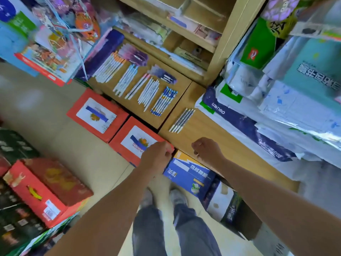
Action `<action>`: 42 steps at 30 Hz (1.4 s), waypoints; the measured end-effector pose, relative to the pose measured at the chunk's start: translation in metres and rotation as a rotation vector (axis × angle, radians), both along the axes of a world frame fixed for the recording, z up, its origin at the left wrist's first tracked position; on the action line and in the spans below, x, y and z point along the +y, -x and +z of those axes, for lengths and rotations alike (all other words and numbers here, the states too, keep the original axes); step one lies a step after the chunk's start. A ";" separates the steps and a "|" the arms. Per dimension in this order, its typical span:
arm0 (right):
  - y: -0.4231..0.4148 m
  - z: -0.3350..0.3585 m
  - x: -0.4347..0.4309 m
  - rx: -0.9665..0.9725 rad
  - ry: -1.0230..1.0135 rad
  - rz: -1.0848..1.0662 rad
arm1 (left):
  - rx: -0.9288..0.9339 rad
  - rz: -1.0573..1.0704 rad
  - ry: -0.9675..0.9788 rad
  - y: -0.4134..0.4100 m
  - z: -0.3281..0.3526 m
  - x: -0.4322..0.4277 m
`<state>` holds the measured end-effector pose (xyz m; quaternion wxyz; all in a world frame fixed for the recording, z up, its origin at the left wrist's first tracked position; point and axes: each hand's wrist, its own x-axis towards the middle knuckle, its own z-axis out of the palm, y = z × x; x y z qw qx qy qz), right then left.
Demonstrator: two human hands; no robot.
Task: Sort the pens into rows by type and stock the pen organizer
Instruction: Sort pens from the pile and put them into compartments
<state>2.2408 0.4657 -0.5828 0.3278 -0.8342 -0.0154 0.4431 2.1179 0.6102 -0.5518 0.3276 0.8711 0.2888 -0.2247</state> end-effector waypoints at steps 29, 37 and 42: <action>-0.061 -0.148 0.150 -0.262 0.415 -0.201 | -0.058 -0.207 -0.396 -0.157 -0.182 0.138; -0.062 -0.149 0.147 -0.291 0.377 -0.121 | -0.032 -0.196 -0.383 -0.174 -0.191 0.133; -0.060 -0.150 0.144 -0.324 0.371 -0.076 | -0.027 -0.275 -0.441 -0.176 -0.195 0.133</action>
